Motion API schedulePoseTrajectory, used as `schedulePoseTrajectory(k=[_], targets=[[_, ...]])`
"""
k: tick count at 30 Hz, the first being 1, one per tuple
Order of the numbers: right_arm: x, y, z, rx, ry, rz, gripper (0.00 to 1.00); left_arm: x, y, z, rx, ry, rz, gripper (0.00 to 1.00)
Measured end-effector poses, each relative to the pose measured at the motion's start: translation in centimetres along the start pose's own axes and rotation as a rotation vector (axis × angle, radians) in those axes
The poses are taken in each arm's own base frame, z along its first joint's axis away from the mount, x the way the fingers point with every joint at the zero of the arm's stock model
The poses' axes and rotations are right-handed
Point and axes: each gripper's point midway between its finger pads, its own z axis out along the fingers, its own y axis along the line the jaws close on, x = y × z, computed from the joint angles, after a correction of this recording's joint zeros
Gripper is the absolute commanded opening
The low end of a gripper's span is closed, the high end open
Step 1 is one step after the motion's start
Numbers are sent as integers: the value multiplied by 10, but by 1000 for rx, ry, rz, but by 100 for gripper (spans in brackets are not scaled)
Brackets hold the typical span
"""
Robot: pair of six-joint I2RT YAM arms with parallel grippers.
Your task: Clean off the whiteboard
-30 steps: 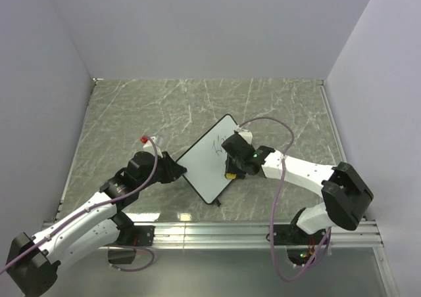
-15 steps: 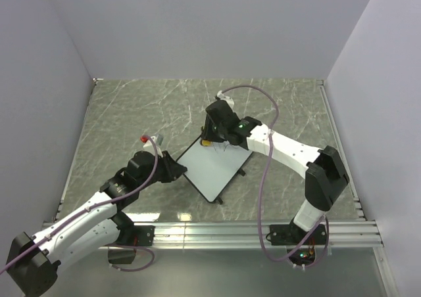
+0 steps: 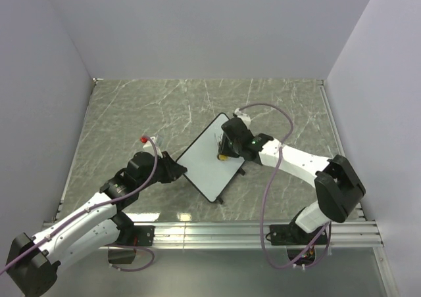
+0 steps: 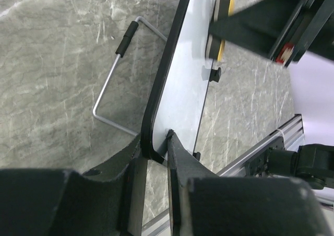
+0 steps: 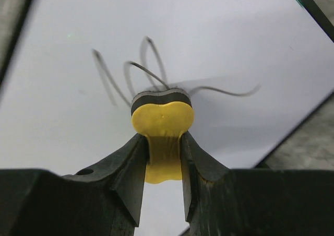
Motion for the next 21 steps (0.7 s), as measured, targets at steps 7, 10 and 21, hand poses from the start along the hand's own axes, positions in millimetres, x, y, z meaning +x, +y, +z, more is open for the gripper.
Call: schedulePoseTrajectory(k=[7, 10, 21], targets=[[19, -26, -5, 65, 36, -16, 0, 1, 1, 0, -2, 2, 1, 0], [15, -22, -5, 77, 51, -33, 0, 1, 1, 1, -3, 3, 4, 0], [-72, 41, 14, -58, -25, 48, 0, -2, -2, 3, 10, -7, 9, 0]])
